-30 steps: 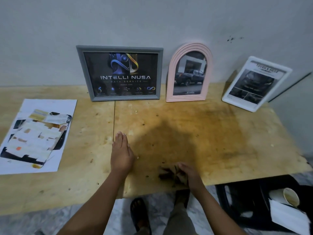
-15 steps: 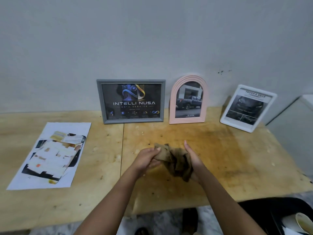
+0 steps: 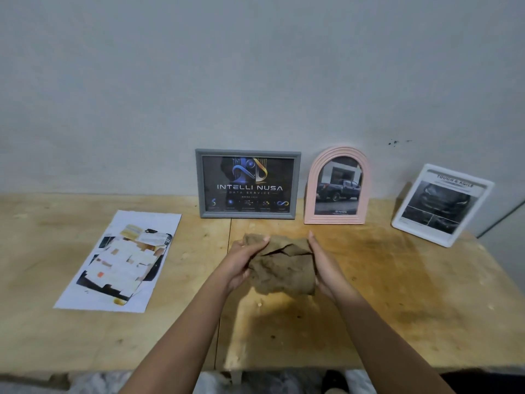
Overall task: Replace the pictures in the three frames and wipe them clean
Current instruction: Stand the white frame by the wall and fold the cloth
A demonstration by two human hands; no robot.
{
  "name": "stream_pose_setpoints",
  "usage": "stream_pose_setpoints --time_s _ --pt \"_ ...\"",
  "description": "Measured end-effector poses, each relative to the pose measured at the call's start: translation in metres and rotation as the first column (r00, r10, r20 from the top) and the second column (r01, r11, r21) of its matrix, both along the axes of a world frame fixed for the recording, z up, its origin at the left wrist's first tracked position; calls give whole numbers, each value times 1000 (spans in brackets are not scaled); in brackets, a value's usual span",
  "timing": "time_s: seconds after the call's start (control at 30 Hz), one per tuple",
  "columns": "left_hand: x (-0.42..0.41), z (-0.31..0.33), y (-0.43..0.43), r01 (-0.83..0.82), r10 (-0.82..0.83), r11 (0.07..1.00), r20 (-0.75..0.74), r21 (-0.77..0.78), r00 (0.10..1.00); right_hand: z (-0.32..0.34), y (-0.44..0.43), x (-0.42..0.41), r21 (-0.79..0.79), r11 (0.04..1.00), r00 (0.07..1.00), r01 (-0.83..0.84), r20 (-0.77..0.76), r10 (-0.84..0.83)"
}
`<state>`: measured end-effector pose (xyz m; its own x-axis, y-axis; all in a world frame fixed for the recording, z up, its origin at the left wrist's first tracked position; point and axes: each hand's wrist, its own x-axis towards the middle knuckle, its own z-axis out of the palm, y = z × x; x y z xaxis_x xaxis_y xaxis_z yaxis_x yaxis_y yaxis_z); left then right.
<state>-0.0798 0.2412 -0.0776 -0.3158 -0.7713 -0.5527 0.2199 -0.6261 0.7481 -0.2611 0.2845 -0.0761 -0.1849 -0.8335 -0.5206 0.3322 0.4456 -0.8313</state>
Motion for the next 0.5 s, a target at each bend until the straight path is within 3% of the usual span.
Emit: stream_pose_setpoints --time_s 0.13,0.23,0.33,0.5 --pt "10 5 1 128 -127 992 -58 15 990 1 -2 0 -1 990 980 -139 146 138" --pt "15 3 -2 215 -209 955 -51 205 977 0 -1 -1 68 965 953 -255 189 238" --pt "17 -5 -5 162 -185 921 32 354 982 -2 -3 0 215 956 978 -202 103 183" --pt "14 -2 -3 110 -124 947 27 302 992 -5 -5 0 272 954 991 -128 82 110"
